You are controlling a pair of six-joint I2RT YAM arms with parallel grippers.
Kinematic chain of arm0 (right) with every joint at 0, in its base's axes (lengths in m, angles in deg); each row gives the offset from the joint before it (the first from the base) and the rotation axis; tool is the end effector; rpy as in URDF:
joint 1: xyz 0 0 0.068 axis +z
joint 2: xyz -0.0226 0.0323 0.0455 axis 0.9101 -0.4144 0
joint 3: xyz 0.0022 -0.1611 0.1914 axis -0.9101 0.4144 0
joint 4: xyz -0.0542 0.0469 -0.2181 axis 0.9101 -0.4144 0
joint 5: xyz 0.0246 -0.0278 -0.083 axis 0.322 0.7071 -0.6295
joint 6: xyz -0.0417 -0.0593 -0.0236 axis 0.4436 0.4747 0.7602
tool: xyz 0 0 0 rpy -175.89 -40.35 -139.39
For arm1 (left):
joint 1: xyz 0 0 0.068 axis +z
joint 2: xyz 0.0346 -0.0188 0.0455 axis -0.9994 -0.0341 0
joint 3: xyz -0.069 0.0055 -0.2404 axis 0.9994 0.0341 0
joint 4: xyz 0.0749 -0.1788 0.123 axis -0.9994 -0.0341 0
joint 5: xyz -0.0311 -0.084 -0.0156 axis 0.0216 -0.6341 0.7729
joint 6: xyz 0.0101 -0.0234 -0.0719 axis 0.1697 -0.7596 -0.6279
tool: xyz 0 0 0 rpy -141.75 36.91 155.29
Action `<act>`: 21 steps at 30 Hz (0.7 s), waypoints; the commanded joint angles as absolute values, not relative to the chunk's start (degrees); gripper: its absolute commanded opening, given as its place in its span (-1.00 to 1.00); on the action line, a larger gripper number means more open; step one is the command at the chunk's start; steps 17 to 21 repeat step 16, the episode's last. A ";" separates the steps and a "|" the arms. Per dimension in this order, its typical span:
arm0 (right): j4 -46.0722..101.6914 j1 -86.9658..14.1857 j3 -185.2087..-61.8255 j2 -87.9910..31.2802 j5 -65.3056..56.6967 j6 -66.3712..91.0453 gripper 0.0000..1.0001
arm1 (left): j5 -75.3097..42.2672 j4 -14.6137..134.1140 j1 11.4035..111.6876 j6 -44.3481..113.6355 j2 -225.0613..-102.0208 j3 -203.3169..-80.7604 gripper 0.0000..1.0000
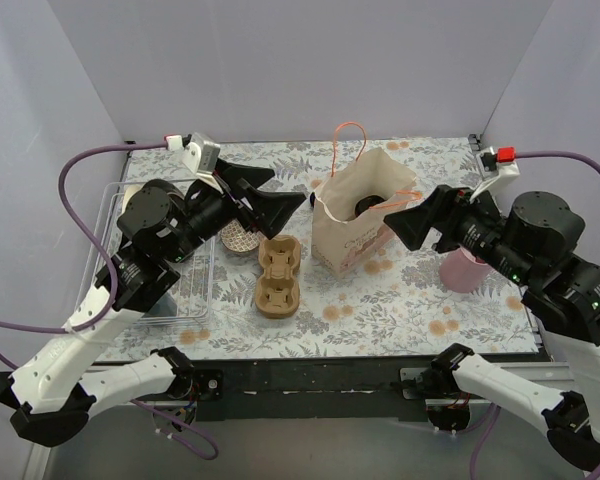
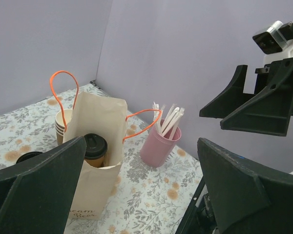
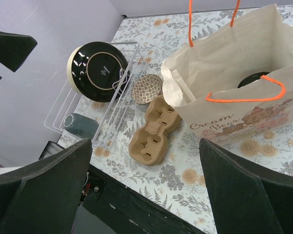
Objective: Pack the takeout coffee
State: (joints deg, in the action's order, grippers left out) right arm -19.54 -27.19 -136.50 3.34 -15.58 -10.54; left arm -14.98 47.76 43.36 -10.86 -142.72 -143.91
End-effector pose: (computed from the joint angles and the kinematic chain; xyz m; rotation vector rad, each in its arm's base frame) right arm 0.1009 0.0747 0.4548 -0.0863 1.7914 0.8137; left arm 0.1337 -0.1429 0.4593 -0.0620 1.5952 -1.5204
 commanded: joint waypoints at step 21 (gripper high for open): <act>-18.88 -27.02 -138.85 6.67 -24.34 -10.29 0.97 | -14.50 50.61 43.66 -13.45 -139.90 -142.73 0.97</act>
